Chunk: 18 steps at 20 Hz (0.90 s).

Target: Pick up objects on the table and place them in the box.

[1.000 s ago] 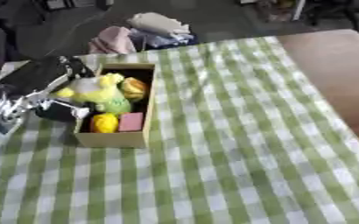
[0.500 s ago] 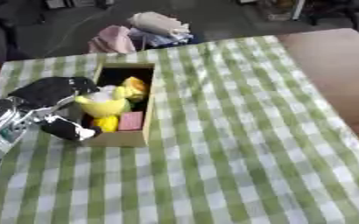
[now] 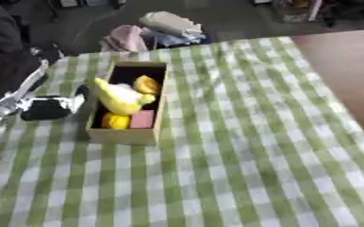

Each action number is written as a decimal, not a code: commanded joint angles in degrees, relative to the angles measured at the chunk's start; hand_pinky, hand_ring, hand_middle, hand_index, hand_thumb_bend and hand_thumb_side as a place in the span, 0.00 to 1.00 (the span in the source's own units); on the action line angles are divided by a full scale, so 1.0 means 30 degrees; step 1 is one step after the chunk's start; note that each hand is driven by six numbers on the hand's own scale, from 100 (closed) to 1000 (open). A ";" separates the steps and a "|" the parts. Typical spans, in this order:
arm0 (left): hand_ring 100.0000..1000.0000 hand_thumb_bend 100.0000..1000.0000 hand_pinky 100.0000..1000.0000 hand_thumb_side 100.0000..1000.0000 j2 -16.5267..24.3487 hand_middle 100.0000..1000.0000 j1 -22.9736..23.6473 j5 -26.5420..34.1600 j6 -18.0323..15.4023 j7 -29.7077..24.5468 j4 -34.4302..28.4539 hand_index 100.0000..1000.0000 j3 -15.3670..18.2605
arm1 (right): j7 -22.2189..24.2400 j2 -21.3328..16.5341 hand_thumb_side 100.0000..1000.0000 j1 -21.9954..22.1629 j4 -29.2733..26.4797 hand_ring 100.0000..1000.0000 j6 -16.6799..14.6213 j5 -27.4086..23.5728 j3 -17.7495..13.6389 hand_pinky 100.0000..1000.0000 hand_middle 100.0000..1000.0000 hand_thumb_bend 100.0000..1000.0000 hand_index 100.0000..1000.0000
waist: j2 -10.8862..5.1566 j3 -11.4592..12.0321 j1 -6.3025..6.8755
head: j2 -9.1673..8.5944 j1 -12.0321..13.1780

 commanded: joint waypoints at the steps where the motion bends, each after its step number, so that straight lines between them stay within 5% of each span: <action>1: 0.77 0.07 0.80 0.44 -0.0613 0.79 0.0445 0.2046 -0.0408 0.2576 -0.0851 0.86 0.1279 | -0.0086 -0.0434 0.35 -0.0106 0.0017 0.52 0.0048 -0.0063 -0.0126 0.51 0.50 0.00 0.72 | -0.0573 0.0233 -0.0336 | 0.0215 0.0064; 8: 0.74 0.00 0.77 0.51 -0.3568 0.76 0.1605 0.5041 -0.2340 0.5678 -0.0889 0.85 0.2075 | -0.0215 -0.0173 0.36 -0.0120 0.0455 0.52 -0.0043 -0.0456 0.0065 0.50 0.52 0.00 0.74 | -0.0479 0.1060 -0.0445 | 0.0705 0.0108; 18: 0.71 0.00 0.75 0.63 -0.7575 0.73 0.2624 0.6310 -0.2429 0.5545 -0.0889 0.85 0.1647 | 0.0291 0.0565 0.40 -0.0105 0.0959 0.54 -0.0158 -0.1085 0.0881 0.50 0.54 0.00 0.82 | -0.0193 0.1461 -0.0489 | 0.1452 0.0273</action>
